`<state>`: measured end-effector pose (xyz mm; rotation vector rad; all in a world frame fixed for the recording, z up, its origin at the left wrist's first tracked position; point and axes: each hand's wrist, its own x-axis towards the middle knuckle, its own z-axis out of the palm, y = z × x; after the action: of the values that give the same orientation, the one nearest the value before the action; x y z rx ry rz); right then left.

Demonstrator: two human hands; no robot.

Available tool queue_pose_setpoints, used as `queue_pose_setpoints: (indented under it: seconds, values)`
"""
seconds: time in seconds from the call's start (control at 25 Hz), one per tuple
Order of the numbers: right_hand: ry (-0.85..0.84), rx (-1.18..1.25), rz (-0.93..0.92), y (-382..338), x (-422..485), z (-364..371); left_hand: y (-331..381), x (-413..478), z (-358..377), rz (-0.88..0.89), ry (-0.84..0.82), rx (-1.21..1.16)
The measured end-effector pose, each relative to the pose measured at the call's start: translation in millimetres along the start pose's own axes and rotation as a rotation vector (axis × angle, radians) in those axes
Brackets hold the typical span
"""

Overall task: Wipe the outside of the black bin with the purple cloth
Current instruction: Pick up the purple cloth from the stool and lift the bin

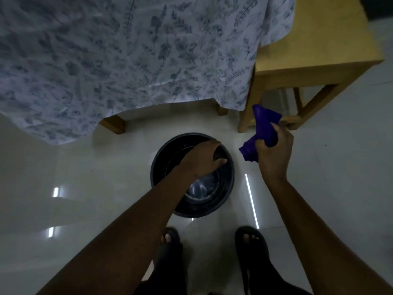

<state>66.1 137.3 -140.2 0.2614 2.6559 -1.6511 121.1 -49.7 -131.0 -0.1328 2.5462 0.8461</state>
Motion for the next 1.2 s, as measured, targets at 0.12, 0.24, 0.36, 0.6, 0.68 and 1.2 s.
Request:
queue_pose_setpoints:
  seconds: [0.12, 0.24, 0.36, 0.6, 0.68, 1.2]
  values:
    - [-0.128, -0.027, 0.023, 19.3, -22.6, 5.2, -18.4, -22.8, 32.6, -0.034, -0.029, -0.092]
    - [-0.244, -0.061, -0.006, 22.0, -38.9, -3.1, -30.9, -54.6, 73.6, -0.061, -0.037, -0.173]
    - [-0.306, -0.159, 0.004, 28.1, -42.3, -10.5, -35.4, -69.0, 92.2, -0.067, -0.125, -0.132]
    - [-0.422, -0.282, 0.065, 56.7, -38.9, -7.0, -38.6, -43.5, 112.7, -0.018, -0.219, 0.130]
    - [-0.446, -0.300, 0.097, 62.1, -39.4, -4.9, -38.3, -40.5, 125.0, -0.003, -0.300, 0.215]
    - [-0.440, -0.190, 0.031, 46.5, -20.5, 31.9, -81.8, -29.0, 34.8, -0.167, 0.359, -0.166]
